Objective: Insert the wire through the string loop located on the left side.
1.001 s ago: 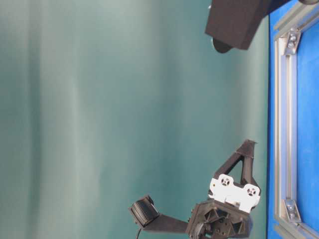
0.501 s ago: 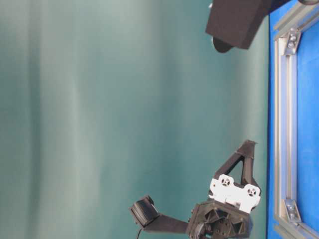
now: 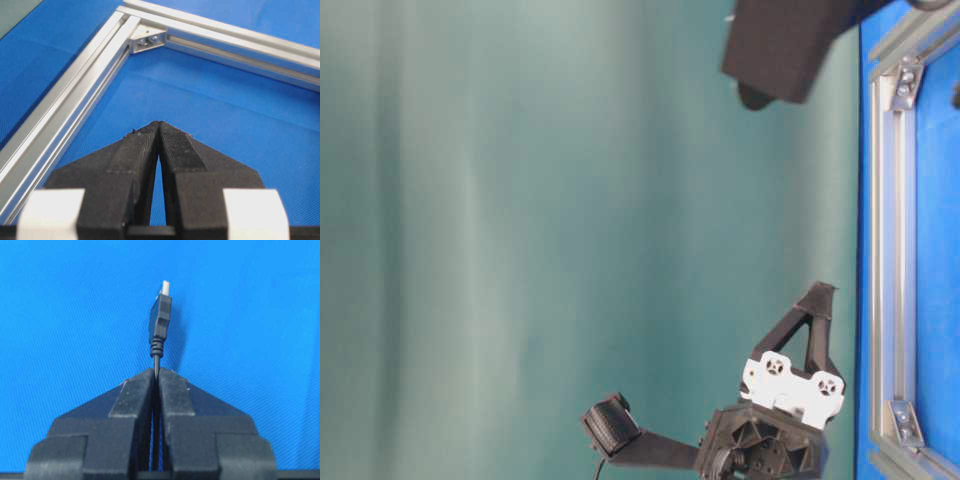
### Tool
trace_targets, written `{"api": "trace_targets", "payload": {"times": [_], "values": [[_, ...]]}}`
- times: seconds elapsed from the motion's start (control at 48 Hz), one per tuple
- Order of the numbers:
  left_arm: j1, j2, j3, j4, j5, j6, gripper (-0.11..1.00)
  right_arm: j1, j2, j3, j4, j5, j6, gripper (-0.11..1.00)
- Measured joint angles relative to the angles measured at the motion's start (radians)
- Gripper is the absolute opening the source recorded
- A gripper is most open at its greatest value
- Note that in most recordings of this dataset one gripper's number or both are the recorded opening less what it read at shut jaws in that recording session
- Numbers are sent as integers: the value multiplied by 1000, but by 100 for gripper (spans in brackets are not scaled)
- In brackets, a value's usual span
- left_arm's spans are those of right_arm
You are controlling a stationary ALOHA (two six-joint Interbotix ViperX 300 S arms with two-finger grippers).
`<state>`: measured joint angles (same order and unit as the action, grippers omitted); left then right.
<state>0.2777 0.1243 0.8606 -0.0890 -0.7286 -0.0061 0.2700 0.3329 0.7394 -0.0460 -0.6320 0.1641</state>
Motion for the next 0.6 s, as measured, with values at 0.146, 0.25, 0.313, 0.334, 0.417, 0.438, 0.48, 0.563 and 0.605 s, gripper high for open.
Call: {"api": "trace_targets", "payload": {"times": [0.146,0.25,0.313,0.334,0.417,0.438,0.48,0.563,0.605], "values": [[0,0,5,0,2,-2,0,8,-67,-6,-2,86,-2,0],[0,-2,8,0,3,-3,0,11,-124,-20,-2,161,-2,0],[0,-5,14,0,3,-3,0,11,-150,-31,-2,204,-2,0],[0,-6,15,0,2,-5,0,11,-158,-34,-2,213,-2,0],[0,-8,20,0,3,-6,0,11,-178,-46,-2,258,-2,0],[0,-9,23,0,3,-6,0,11,-181,-49,-2,265,-2,0],[0,-9,23,0,3,-5,0,11,-184,-55,0,279,-2,0],[0,-8,26,2,3,-6,0,11,-187,-64,0,296,-2,0],[0,-9,26,2,3,-5,0,11,-187,-66,0,298,-2,0]]}}
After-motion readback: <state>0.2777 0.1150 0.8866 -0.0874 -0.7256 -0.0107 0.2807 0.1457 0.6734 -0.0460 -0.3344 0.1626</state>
